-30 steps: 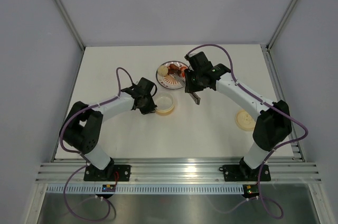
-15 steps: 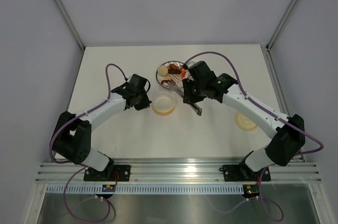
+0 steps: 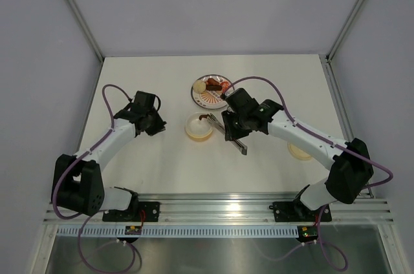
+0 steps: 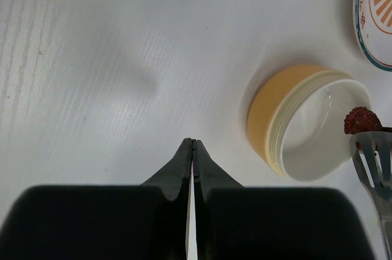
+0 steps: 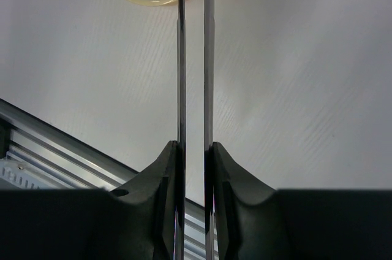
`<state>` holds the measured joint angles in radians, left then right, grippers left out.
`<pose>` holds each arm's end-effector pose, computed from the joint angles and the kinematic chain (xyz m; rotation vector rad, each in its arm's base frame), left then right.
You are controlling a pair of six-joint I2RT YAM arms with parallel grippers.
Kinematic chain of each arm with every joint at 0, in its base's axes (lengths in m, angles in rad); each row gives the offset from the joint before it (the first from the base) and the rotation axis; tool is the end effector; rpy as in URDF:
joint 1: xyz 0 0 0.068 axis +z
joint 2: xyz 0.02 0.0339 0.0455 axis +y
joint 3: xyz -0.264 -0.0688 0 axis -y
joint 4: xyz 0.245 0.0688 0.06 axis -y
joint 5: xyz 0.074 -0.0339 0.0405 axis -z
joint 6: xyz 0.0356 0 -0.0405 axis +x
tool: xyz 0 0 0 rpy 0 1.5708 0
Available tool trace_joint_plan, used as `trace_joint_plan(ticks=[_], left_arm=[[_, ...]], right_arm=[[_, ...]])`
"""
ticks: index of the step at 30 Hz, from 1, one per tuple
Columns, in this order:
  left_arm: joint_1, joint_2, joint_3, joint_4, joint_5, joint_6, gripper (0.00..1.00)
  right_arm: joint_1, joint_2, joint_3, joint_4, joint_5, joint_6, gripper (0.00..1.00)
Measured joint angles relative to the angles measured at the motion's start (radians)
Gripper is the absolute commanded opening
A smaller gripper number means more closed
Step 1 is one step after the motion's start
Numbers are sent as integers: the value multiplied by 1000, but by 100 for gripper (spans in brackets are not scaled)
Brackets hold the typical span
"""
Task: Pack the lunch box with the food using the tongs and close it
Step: Move the packing box to the center of the board.
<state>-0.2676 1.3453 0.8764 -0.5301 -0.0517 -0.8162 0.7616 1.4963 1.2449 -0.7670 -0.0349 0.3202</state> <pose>0.2569 -0.0685 0.2215 -0.7248 2.5027 -0.3373 0.2236 0.2149 0.2807 -0.5937 2.5861 0.4269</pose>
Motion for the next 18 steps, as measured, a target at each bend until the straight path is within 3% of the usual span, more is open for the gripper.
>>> trace_joint_plan(ticks=[18], left_arm=[[0,-41,-2,-13,3,1,0]], right_arm=[[78,31,17,29,1,14,6]])
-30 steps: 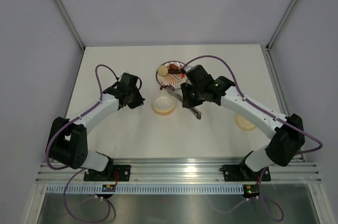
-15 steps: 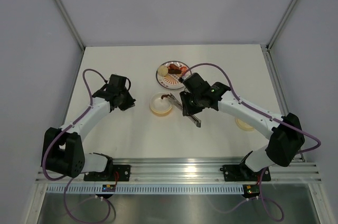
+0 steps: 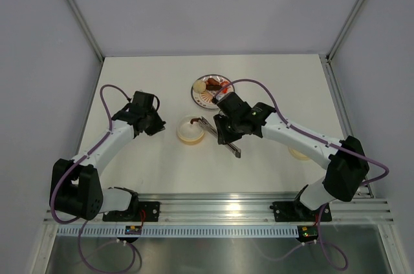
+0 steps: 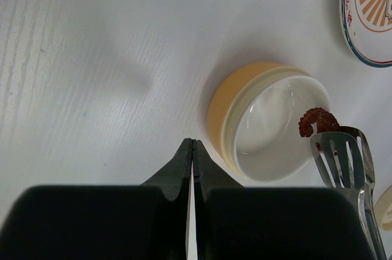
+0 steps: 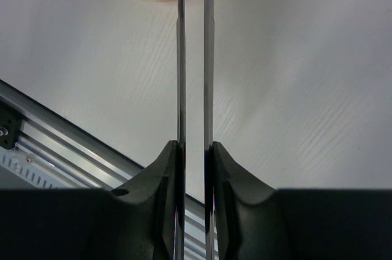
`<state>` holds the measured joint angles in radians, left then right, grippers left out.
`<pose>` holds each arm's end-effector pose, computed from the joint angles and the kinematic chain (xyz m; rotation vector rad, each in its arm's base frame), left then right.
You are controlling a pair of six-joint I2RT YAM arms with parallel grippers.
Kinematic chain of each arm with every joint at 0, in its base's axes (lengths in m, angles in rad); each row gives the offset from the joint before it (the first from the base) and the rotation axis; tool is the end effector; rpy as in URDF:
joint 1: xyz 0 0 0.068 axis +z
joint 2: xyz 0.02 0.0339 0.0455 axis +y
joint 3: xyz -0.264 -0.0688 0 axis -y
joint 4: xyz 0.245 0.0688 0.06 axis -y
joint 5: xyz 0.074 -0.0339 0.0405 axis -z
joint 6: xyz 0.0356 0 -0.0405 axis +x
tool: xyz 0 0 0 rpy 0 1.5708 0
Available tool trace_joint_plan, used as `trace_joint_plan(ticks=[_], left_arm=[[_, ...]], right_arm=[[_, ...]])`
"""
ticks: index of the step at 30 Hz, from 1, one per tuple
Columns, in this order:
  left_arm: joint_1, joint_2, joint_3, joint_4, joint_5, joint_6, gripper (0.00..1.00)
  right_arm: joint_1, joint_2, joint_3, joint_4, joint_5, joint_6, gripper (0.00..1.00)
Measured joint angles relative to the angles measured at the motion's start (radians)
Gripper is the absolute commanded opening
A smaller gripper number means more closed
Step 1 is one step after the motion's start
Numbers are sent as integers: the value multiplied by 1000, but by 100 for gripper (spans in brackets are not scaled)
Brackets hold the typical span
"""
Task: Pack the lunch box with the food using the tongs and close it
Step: Move the packing box to the center of the board.
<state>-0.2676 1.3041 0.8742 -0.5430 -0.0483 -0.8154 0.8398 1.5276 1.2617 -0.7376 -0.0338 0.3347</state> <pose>0.2510 -0.0670 0.2300 -0.7170 2.4808 -0.3567 0.2125 0.2388 0.2783 -0.6746 2.5620 0.4652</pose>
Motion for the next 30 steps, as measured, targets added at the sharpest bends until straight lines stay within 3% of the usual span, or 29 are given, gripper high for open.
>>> trace_joint_plan(ticks=[20,27,30], left_arm=[[0,0,-13,0,0,2,0],[0,-3,-13,-1,0,5,0],[0,-4,-13,-1,0,5,0]], right_arm=[[67,6,98,-14,25,3,7],[71,62,85,-14,35,8,14],[71,64,74,-15,38,11,24]])
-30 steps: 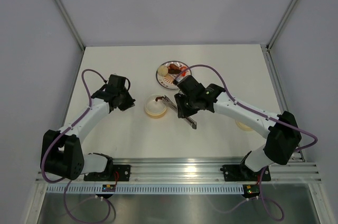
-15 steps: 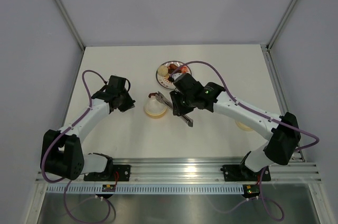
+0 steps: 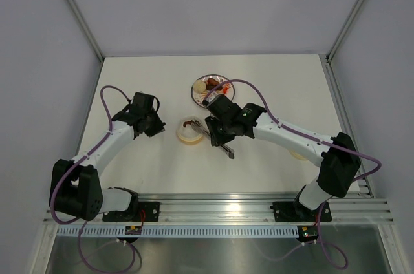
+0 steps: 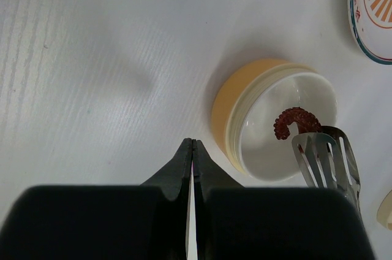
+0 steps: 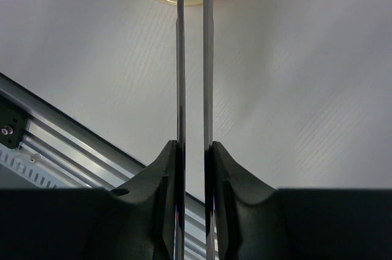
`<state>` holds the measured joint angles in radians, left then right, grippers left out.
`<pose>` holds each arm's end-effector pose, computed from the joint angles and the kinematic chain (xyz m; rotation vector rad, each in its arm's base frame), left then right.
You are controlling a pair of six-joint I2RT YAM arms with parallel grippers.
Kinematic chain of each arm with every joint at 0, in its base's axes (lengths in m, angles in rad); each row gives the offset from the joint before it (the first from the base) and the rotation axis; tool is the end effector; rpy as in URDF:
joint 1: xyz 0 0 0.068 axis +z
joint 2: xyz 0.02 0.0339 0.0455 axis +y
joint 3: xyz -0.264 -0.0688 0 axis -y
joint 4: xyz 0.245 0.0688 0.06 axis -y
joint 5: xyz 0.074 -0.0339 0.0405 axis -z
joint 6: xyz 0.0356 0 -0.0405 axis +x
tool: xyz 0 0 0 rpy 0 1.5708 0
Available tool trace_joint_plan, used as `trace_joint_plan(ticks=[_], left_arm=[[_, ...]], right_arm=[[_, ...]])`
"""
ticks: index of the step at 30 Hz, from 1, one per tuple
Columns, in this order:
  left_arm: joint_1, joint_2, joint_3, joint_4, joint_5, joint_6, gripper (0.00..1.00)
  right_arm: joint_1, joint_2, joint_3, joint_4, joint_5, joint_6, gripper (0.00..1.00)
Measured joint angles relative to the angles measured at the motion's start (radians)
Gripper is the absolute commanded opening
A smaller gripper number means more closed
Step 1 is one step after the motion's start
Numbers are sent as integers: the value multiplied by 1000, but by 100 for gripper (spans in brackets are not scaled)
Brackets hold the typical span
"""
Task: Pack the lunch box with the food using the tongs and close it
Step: Move the packing box to the center of the board, then pick up the fake food from the plate.
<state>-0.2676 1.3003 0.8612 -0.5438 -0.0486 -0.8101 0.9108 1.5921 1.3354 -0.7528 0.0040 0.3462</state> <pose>0.2488 -0.0664 0.2269 -0.7126 2.4912 -0.3484 0.2062 0.2655 0.2805 -0.7368 2.5458 0.4449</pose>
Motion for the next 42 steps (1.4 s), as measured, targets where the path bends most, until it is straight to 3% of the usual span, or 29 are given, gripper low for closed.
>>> trace_joint_plan(ticks=[3,12,20,25,26,30,42], left_arm=[[0,0,0,0,0,0,0],[0,-3,0,0,0,1,0],[0,-3,0,0,0,1,0],[0,-3,0,0,0,1,0],[0,-3,0,0,0,1,0],[0,-3,0,0,0,1,0],[0,-29,0,0,0,2,0]], right_arm=[[0,0,0,1,3,2,35],[0,0,0,4,5,10,46],[0,0,0,7,5,10,47],[0,-3,0,7,6,10,36],[0,-5,0,7,8,10,28],[0,-17,6,7,34,9,16],[-25,-22,211,0,143,-37,16]])
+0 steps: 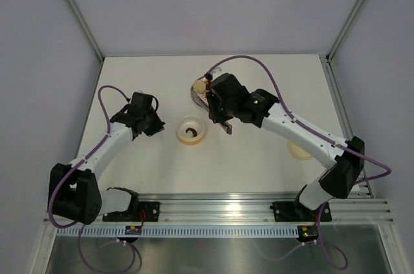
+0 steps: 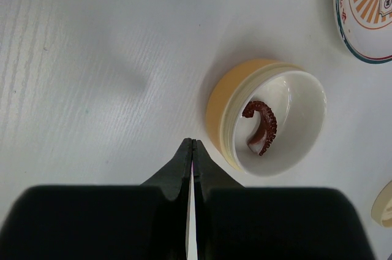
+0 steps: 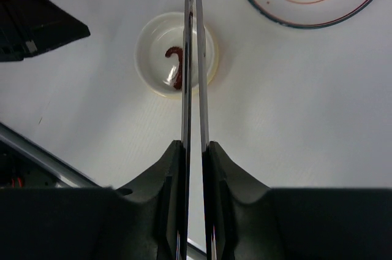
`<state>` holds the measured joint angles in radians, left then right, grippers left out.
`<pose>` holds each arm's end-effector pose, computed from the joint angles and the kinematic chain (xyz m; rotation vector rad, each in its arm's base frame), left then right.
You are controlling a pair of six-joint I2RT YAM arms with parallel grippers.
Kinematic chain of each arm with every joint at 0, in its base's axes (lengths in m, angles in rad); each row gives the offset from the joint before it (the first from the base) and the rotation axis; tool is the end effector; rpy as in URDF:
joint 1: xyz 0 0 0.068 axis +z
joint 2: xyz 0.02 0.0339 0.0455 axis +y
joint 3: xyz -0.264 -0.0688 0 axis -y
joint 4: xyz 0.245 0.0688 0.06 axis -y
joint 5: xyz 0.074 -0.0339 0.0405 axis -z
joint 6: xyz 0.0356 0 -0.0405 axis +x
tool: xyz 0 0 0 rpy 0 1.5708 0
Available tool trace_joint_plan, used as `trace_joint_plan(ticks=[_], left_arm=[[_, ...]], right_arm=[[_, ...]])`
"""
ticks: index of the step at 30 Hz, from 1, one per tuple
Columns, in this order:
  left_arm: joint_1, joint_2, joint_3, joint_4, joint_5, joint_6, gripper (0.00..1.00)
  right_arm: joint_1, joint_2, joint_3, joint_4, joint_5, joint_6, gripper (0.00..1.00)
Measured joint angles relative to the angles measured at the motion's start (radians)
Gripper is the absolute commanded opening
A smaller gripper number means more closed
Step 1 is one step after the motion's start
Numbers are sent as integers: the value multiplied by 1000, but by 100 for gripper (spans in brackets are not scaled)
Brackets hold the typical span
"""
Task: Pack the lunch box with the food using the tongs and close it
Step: Pick up the fake food from the plate.
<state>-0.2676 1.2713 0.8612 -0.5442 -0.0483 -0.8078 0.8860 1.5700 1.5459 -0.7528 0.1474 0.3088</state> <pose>0.2455 -0.0655 0.2337 -0.7032 2.4659 -0.3649 0.2217 0.2632 0.3550 -0.6053 2.2972 0.4149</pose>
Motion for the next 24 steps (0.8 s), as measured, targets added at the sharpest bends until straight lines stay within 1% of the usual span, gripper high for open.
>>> trace_joint_plan(ticks=[5,9,12,16,19,24], left_arm=[[0,-9,0,-1,0,8,0],[0,-9,0,-1,0,16,0],[0,-9,0,-2,0,23,0],[0,-9,0,-3,0,26,0],[0,-9,0,-3,0,29,0],[0,-8,0,-3,1,31,0]], right_arm=[[-113,3,53,-1,-3,-18,18],[-222,29,82,-1,-14,-26,23],[-281,61,84,-1,-26,-30,27],[-323,126,85,-3,-50,-37,31],[-338,173,85,-6,-64,-43,37],[-341,214,85,-10,-84,-46,40]])
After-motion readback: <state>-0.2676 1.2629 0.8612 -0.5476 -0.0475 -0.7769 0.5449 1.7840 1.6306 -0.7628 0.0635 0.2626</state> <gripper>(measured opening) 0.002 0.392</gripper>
